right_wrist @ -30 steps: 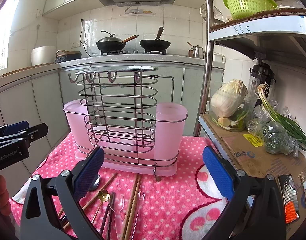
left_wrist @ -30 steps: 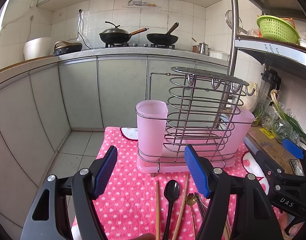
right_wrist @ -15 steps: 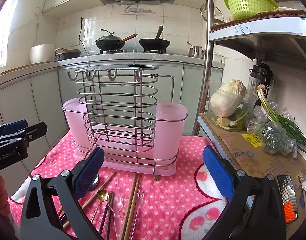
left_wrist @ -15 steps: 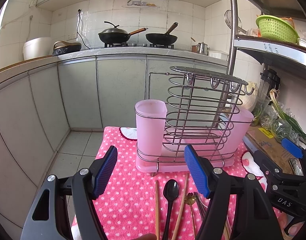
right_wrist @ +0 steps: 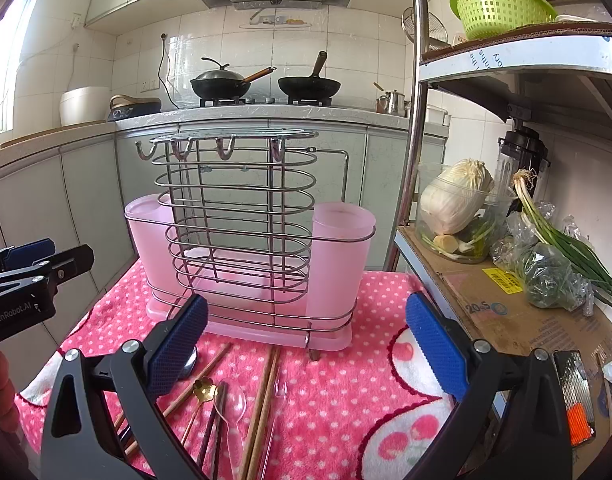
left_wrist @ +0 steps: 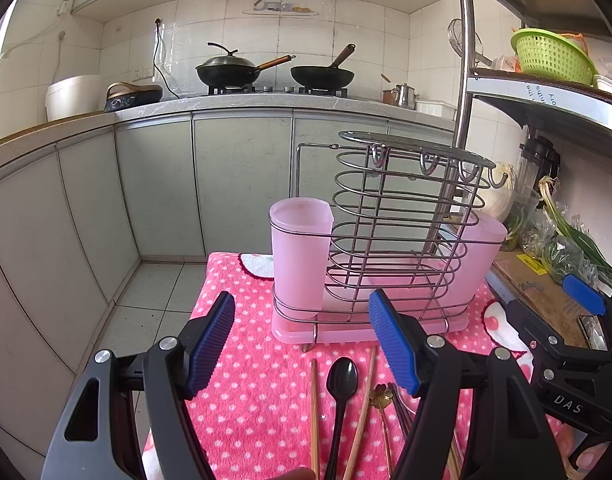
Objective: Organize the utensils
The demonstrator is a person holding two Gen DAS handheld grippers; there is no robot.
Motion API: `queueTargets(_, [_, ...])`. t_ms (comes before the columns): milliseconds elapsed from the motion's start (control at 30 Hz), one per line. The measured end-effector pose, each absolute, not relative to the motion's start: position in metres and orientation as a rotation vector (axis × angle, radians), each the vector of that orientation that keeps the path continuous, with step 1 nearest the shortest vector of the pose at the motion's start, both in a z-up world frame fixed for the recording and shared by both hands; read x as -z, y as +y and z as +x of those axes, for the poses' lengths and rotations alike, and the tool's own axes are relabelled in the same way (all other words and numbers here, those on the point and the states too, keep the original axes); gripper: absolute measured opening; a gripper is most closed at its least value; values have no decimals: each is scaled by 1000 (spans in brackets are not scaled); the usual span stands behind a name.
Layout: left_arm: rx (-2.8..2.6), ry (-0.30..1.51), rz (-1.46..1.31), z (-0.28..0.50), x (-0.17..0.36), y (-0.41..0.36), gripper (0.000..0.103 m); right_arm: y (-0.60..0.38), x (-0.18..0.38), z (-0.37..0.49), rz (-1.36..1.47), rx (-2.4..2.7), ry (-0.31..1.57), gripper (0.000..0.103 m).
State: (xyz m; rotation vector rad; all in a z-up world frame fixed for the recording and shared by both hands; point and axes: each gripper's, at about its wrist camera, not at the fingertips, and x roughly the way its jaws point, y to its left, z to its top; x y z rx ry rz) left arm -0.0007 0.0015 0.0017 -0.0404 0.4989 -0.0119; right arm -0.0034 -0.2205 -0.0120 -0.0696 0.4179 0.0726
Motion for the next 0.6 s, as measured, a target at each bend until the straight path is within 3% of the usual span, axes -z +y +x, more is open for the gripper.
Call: queueTargets(600, [12,573,-46,3,14,8,69,-227,16,-4,-67,-60,449,100])
